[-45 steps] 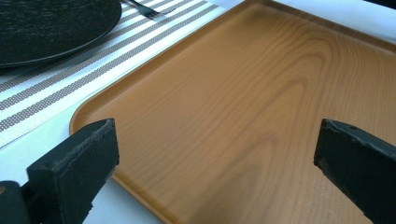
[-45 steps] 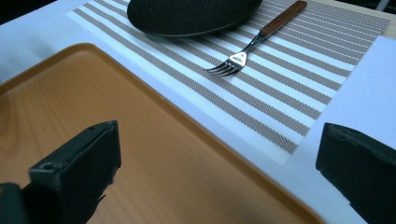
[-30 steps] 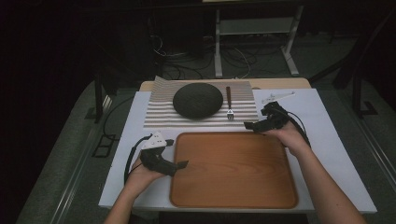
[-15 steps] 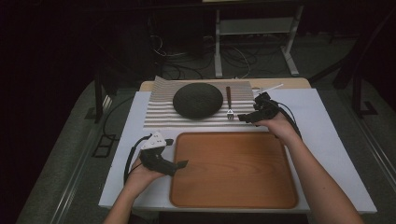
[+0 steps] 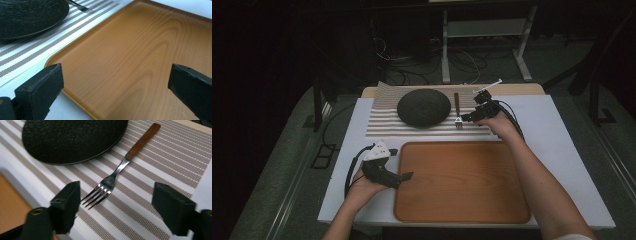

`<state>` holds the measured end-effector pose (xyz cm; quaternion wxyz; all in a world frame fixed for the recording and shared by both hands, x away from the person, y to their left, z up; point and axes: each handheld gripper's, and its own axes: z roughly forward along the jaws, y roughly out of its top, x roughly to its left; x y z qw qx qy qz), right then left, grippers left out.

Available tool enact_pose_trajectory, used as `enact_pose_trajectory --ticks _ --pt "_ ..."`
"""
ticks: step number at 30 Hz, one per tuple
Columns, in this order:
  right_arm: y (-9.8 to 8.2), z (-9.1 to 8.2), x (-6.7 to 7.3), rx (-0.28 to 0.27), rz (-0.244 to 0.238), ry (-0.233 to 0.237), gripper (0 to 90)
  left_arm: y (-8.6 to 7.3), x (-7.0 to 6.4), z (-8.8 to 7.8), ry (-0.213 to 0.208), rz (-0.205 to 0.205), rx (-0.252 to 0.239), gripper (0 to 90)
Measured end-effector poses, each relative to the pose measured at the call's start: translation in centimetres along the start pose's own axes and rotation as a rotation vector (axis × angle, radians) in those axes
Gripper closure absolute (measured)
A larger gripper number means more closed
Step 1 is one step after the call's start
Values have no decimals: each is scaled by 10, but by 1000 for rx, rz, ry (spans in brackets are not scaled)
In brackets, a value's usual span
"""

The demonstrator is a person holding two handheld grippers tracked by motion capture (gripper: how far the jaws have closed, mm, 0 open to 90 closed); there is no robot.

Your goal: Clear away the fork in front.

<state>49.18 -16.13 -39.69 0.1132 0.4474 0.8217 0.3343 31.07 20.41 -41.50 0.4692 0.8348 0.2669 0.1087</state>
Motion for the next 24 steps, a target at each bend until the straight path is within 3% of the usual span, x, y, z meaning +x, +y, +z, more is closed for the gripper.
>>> enact_pose_trajectory --ticks 10,16,24 --pt "26 21 -4 70 20 -31 480 0 1 -1 8 2 2 0" --pt "37 36 -7 104 44 -31 541 -1 2 -1 11 3 2 0" --pt "51 61 -12 171 67 -66 579 0 1 -1 11 7 2 0"
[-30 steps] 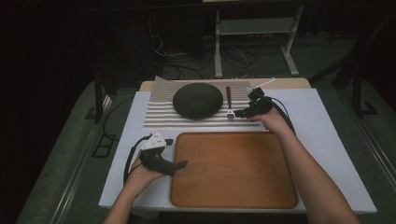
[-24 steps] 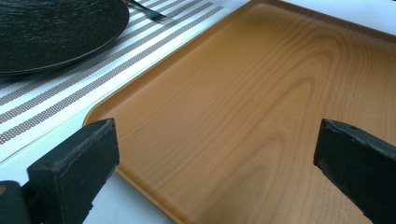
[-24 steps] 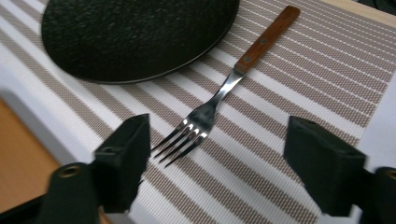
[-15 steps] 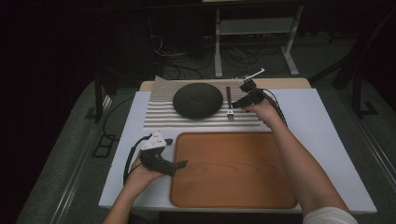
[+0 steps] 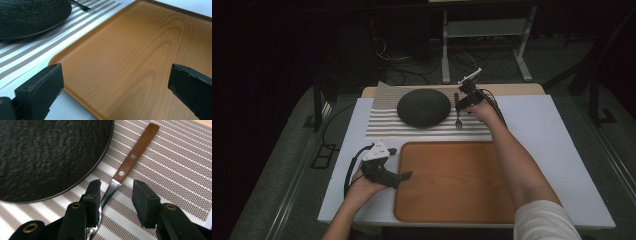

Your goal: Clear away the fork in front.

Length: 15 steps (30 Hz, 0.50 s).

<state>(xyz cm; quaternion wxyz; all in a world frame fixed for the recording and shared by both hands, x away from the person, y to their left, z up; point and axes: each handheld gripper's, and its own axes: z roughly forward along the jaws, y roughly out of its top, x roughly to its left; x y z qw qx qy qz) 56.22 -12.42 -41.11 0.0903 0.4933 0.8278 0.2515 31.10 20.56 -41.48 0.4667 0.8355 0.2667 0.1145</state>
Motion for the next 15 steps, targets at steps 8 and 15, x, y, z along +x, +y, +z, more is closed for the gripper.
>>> enact_pose_trajectory --ticks 8,15 --pt "15 16 -1 35 32 -19 594 0 1 0 1 1 -1 0" --pt "23 29 -4 87 55 -48 597 0 1 0 1 2 0 0"
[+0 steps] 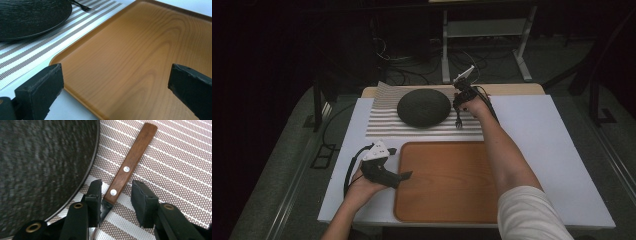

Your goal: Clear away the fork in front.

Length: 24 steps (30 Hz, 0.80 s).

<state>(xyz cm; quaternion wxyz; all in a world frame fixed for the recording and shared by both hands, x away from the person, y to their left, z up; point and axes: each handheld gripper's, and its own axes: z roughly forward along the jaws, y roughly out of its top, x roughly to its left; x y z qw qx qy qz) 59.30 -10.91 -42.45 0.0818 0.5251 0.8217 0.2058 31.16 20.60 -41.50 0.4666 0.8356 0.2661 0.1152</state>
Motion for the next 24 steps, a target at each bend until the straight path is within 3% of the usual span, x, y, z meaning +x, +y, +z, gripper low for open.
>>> enact_pose_trajectory --ticks 11,14,24 --pt "6 5 3 61 -5 -19 632 0 -1 1 0 0 3 0" --pt "9 5 5 99 -22 -47 706 0 -1 1 0 1 3 0" --pt "9 4 4 115 -26 -53 764 0 0 1 0 -1 1 0"
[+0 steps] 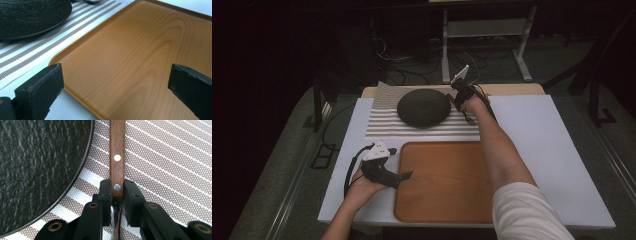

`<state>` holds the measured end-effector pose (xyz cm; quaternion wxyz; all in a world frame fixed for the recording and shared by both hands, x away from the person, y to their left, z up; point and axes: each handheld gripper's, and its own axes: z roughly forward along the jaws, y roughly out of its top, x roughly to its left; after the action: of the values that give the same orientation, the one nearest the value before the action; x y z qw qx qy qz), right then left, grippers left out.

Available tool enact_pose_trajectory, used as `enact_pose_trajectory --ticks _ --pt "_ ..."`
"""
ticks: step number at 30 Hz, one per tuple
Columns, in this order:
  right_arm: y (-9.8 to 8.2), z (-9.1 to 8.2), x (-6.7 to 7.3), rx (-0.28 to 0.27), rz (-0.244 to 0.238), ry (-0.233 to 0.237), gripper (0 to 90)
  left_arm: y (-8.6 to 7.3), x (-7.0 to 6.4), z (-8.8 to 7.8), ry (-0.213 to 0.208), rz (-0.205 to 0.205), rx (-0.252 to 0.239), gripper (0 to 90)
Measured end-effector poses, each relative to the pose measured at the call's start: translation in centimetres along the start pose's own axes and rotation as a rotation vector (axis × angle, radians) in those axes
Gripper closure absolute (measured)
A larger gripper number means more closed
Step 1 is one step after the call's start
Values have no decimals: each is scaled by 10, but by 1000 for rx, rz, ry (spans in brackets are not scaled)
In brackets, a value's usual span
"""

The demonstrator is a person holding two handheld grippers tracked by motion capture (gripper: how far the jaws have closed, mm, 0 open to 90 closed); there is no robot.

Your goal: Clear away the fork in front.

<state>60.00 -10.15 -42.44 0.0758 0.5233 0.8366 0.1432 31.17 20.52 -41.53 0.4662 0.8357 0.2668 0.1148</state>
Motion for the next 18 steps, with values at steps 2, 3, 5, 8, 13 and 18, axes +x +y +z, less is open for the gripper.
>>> enact_pose_trajectory --ticks 2,3,5,8,13,18 --pt "0 0 1 -1 -6 -5 765 0 0 0 -1 3 2 0" --pt "0 0 1 -1 -6 -5 765 0 0 0 -1 4 2 0" --pt "-1 0 0 -6 -3 -1 766 0 0 0 -1 4 2 0" --pt "-2 0 -1 -11 5 11 767 0 0 0 0 1 2 0" --pt "-9 -4 -8 -45 28 29 767 0 0 1 2 3 -1 0" --pt "-17 -20 -18 -110 32 63 767 0 0 0 7 3 1 0"
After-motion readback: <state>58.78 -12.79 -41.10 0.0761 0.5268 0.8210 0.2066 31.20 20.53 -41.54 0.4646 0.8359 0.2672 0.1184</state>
